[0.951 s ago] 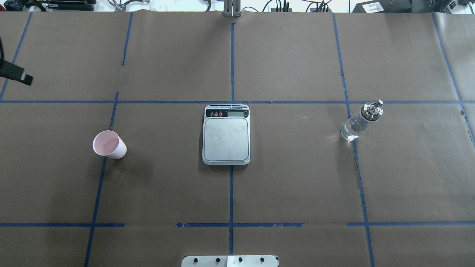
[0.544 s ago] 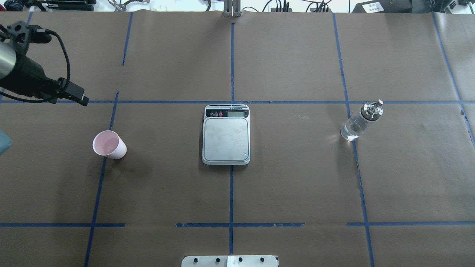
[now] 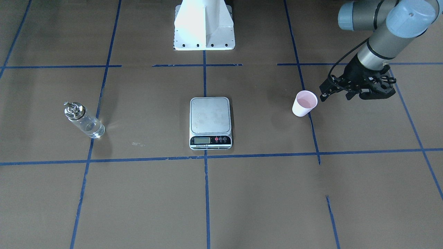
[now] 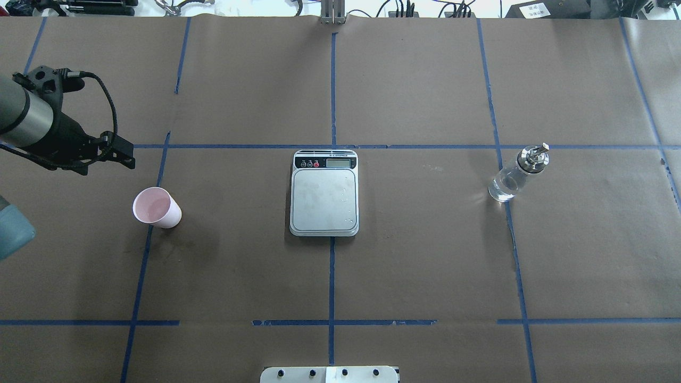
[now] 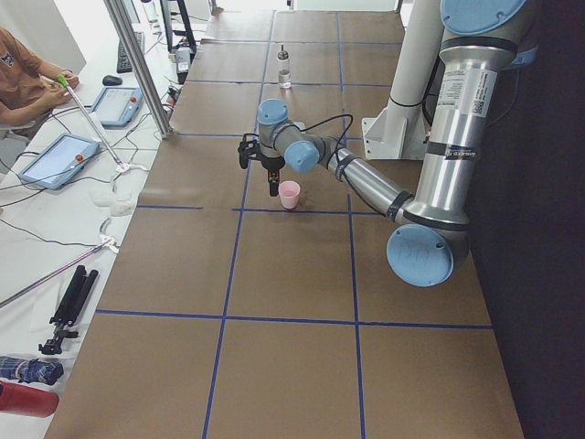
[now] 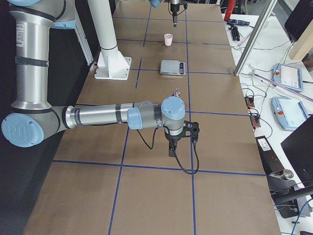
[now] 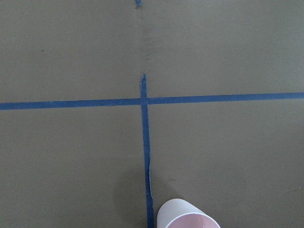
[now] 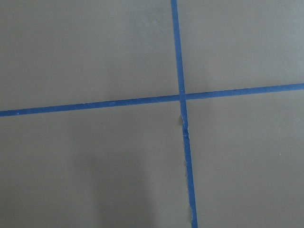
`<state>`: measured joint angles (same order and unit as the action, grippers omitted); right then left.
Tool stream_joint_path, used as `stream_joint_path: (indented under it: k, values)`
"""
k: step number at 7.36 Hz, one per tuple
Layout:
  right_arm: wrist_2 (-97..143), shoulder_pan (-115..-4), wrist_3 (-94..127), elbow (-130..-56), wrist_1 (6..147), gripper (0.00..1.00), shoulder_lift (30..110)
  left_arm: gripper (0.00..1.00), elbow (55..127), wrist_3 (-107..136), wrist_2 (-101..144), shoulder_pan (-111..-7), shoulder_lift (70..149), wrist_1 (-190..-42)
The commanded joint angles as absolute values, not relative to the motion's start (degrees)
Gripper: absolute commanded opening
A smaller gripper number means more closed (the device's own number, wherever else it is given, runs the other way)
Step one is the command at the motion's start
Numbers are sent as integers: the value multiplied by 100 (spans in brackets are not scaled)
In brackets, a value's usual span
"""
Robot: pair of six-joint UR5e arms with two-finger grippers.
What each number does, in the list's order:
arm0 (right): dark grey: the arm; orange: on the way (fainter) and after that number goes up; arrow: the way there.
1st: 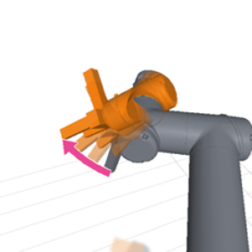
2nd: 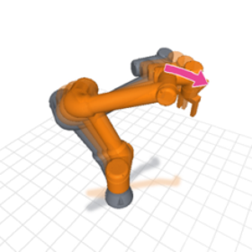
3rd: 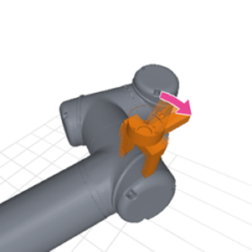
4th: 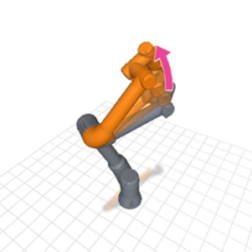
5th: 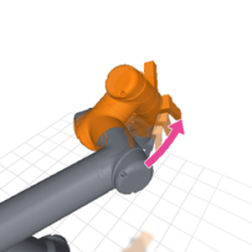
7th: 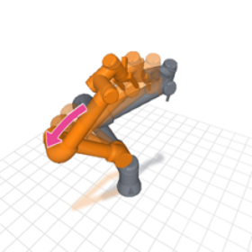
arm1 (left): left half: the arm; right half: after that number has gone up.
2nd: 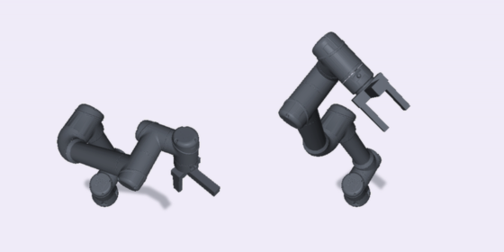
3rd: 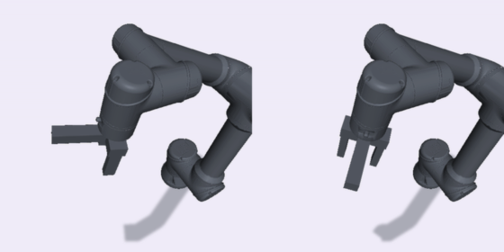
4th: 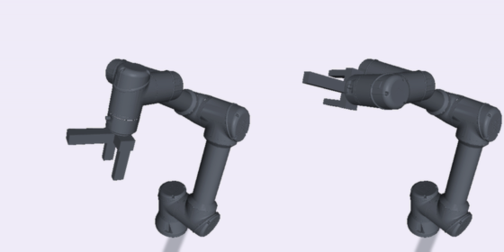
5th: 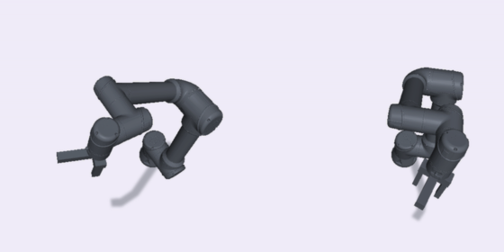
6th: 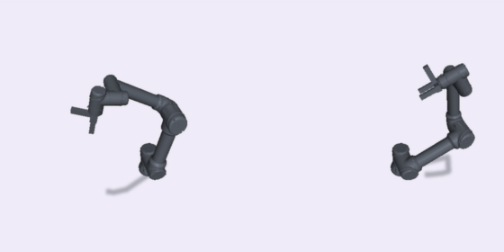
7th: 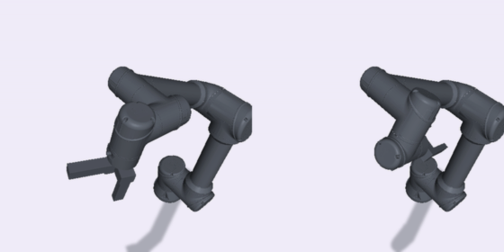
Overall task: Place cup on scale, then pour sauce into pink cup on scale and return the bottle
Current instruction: 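Move the left gripper down toward the pink paper cup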
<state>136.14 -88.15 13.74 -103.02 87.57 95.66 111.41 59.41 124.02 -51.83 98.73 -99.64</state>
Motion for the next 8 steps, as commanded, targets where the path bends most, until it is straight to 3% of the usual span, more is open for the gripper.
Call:
stream_joint_path:
  k: [1, 8]
  values:
    - [13676, -8815, 1397, -10327, 8754, 100, 9571, 100, 11075, 6929, 11921, -4530, 9800, -10369]
    - [13685, -8815, 1617, -10318, 8754, 100, 9562, 99, 10864, 7198, 11610, -4271, 9589, -10616]
